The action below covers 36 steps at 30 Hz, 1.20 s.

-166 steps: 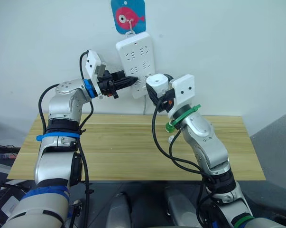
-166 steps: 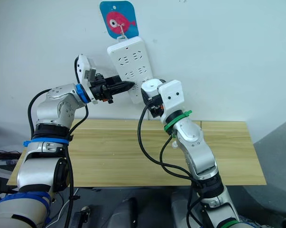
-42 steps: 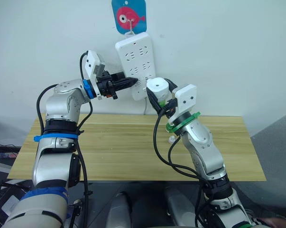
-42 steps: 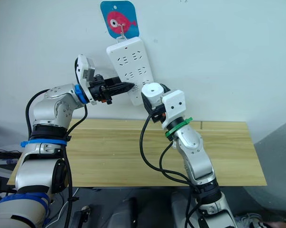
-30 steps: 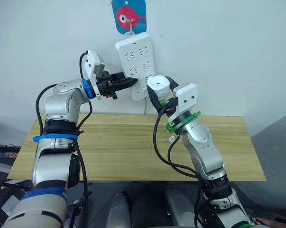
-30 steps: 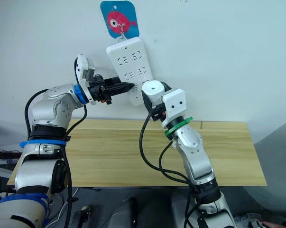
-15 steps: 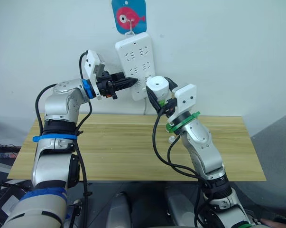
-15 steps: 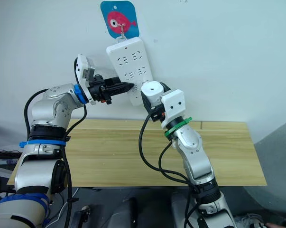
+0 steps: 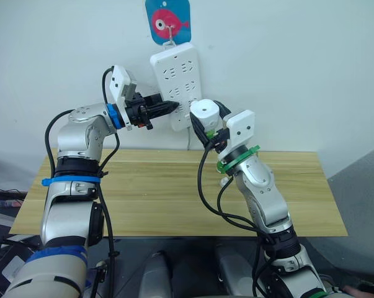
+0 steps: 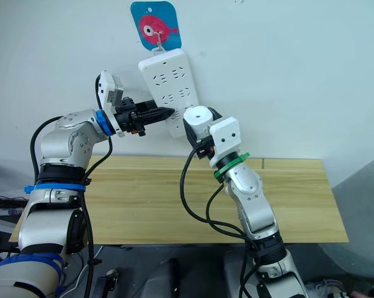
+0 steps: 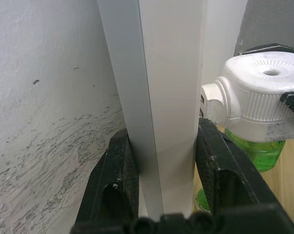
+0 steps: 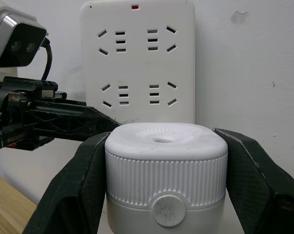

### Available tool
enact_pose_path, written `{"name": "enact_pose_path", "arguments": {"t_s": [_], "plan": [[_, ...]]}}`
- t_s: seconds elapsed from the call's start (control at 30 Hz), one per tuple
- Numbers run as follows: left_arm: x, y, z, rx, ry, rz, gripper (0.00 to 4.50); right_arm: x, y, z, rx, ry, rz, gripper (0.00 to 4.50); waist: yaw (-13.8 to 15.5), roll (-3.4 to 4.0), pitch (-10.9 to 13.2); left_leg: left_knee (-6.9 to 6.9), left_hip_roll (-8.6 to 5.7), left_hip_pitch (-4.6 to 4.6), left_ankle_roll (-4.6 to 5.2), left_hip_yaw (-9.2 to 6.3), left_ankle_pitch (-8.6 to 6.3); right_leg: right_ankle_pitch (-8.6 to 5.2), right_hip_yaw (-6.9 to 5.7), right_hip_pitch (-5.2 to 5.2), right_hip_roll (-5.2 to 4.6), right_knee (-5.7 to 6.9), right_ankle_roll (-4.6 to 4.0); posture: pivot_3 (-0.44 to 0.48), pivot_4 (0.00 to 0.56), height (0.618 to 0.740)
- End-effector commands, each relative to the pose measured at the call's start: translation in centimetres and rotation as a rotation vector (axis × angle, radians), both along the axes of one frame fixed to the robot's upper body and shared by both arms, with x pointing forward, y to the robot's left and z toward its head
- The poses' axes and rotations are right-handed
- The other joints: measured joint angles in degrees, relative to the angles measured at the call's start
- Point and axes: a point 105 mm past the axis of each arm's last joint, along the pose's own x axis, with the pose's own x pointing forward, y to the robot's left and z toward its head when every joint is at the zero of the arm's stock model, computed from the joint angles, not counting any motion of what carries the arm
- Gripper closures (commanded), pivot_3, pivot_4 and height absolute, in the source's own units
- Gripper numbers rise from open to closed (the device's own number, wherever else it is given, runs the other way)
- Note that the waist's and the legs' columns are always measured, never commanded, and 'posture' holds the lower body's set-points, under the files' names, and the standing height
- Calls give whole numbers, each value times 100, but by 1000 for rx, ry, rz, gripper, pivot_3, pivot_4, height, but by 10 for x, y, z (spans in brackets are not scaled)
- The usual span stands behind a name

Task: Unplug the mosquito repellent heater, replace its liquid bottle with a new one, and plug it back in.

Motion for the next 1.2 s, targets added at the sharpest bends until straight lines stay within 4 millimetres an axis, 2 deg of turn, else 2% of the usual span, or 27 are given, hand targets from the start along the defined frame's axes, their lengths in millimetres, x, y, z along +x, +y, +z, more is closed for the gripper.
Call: {"name": "enact_pose_path", "arguments": {"t_s": [0.03, 0.47, 0.9, 1.2], "plan": [[-2, 4, 7, -22, -17, 3, 3151, -7, 12, 13, 9, -51, 41, 1511, 0, 0, 0, 0, 0, 0, 0, 0, 0, 0, 0, 0, 0, 0, 0, -163, 210, 704], [-2, 4, 7, -21, -16, 4, 3151, -9, 17, 9, -7, -42, 49, 1511, -2, 0, 0, 0, 0, 0, 0, 0, 0, 0, 1, 0, 0, 0, 0, -163, 212, 704], [-2, 5, 7, -20, -15, 6, 3151, 3, -3, 11, 5, -44, -86, 1511, -2, 0, 0, 0, 1, 1, 0, 0, 0, 0, 1, 0, 1, 1, 0, -160, 214, 704], [-3, 6, 6, -18, -15, 5, 3151, 5, -4, 11, 25, -41, -95, 1511, 3, 0, 0, -1, 0, 0, 0, 0, 0, 0, 0, 0, 1, 1, 0, -156, 210, 704]]}}
